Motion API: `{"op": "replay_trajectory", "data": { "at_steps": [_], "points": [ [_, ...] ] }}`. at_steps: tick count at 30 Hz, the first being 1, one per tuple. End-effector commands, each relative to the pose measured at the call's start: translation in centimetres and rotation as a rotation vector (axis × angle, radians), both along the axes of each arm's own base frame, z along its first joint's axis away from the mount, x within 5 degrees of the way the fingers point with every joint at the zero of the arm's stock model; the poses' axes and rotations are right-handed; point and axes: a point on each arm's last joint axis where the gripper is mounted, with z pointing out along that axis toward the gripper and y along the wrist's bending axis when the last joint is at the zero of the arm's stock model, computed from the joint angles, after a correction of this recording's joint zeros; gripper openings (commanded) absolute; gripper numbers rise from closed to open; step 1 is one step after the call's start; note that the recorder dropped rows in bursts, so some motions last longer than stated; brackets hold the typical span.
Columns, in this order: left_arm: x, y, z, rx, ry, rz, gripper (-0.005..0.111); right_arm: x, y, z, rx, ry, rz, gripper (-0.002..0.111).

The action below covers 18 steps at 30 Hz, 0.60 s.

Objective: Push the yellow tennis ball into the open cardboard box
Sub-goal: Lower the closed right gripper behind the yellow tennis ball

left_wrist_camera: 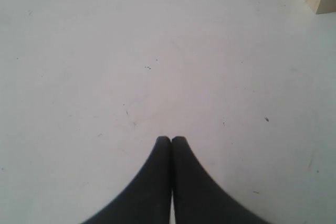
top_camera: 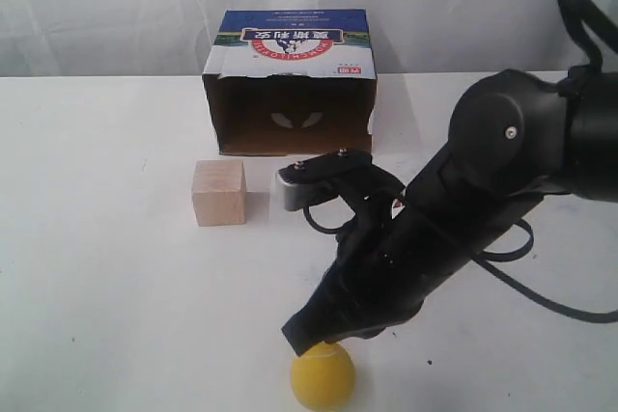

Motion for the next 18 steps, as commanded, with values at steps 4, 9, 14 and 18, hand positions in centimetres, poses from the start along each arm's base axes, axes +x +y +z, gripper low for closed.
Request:
{"op": "replay_trajectory", "data": {
  "at_steps": [4, 9, 14, 18],
  "points": [
    [-0.1, -0.1, -0.4, -0.011, 0.031, -0.005, 0.0, -1.5, 0.6, -1.8, -0.028, 0.061, 0.026, 0.0],
    [-0.1, -0.1, -0.4, -0.011, 0.031, -0.005, 0.0, -1.0, 1.1, -3.1, -0.035, 0.043, 0.006, 0.0],
    [-0.1, -0.1, -0.4, -0.011, 0.031, -0.005, 0.0, -0.4, 1.4, -3.8, -0.032, 0.014, -0.015, 0.0],
    [-0.1, -0.1, -0.4, -0.011, 0.031, -0.005, 0.0, 0.2, 1.7, -4.1, -0.018, -0.028, -0.038, 0.0]
  ]
}}
